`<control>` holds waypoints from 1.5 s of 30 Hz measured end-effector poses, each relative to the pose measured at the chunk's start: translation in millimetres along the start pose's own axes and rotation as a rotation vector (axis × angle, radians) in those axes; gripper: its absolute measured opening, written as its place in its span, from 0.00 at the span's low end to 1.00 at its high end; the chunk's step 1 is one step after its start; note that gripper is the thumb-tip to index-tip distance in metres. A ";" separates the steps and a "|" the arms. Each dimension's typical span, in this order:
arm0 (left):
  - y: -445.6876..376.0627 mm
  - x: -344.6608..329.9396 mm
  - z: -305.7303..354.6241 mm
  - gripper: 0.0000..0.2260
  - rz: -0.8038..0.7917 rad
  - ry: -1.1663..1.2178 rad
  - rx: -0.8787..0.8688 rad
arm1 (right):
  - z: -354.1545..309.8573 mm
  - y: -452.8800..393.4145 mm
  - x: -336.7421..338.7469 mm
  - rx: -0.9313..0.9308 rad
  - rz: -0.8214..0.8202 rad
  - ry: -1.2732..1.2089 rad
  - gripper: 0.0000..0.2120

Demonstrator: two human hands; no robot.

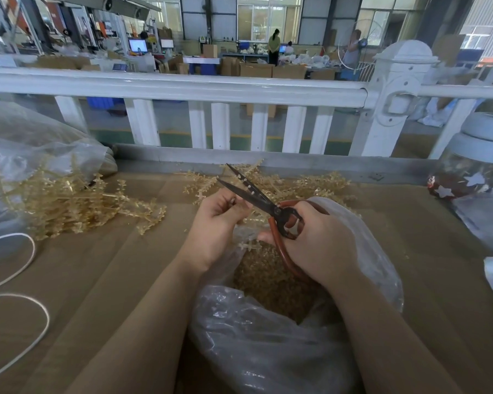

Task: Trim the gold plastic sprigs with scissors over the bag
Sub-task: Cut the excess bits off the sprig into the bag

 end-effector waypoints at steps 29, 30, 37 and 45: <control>5.4 -0.8 7.3 0.07 0.068 0.079 -0.010 | 7.2 -1.8 -6.4 -0.043 -0.056 -0.027 0.39; 5.2 -1.2 8.0 0.07 0.057 0.077 -0.014 | 8.2 -1.9 -7.4 -0.051 -0.063 -0.040 0.40; 4.7 -1.5 2.9 0.08 0.063 0.136 0.006 | 8.9 -1.3 -8.8 -0.051 -0.065 -0.019 0.36; 1.3 3.7 -2.5 0.05 0.094 0.100 0.026 | 4.8 -2.0 -6.6 -0.040 -0.054 0.002 0.39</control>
Point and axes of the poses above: each hand's wrist, its own y-axis away from the middle knuckle, its own x-axis out of the back of the hand, z = x × y, the point moved 6 cm from there along -y, towards the middle knuckle, and after that the axes turned 1 degree about x, right-handed, at the moved point
